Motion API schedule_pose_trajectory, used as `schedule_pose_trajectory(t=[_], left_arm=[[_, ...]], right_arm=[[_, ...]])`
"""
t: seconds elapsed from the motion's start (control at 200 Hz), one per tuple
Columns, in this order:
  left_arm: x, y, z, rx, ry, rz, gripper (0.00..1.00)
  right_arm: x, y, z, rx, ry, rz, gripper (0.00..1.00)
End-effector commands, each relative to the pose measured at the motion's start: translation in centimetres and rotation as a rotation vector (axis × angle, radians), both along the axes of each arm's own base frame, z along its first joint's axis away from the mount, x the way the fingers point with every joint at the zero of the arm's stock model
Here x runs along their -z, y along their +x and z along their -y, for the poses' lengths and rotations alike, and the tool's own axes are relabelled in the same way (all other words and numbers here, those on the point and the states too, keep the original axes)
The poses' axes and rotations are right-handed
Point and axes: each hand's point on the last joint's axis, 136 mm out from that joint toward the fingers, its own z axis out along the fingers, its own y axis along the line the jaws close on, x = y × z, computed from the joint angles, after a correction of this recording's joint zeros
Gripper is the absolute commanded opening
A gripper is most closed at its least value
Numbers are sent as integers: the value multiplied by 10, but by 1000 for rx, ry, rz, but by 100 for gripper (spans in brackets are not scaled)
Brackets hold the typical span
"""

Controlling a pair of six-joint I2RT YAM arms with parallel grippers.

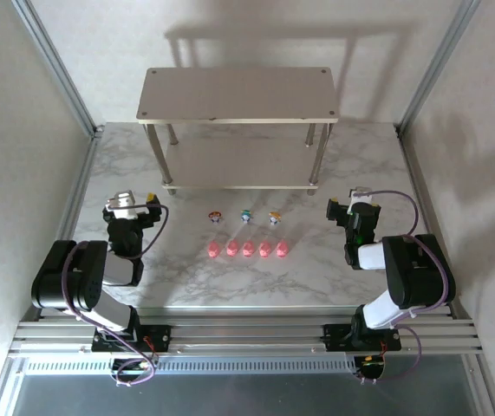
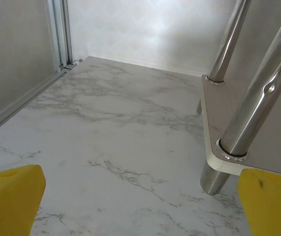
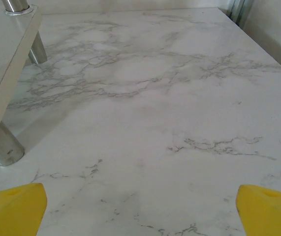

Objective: Place and organize the plastic toys onto the shelf

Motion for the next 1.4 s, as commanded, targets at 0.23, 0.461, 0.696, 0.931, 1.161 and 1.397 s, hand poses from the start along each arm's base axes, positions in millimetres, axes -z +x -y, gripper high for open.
schedule_pose_trajectory(t=[0.23,0.461,0.696,0.931,1.161,1.397], left_arm=[[-6,5,0,8,-14,20,100],[-6,5,0,11,-16,19,100],[-6,6,-1,19,-25,19,99],[-9,13,-1,23,-28,-16,64],[-51,38,11,39,-89,-88,48],[-78,33,36,-11,-143,-113,45]], right_arm=[[-8,4,1,13,5,22,99],[-8,5,1,11,7,21,99],[-7,5,1,8,13,19,99],[-37,16,1,8,7,-37,98],[-96,-2,-21,-76,101,-91,82],[-91,-53,-80,-215,108,-354,78]])
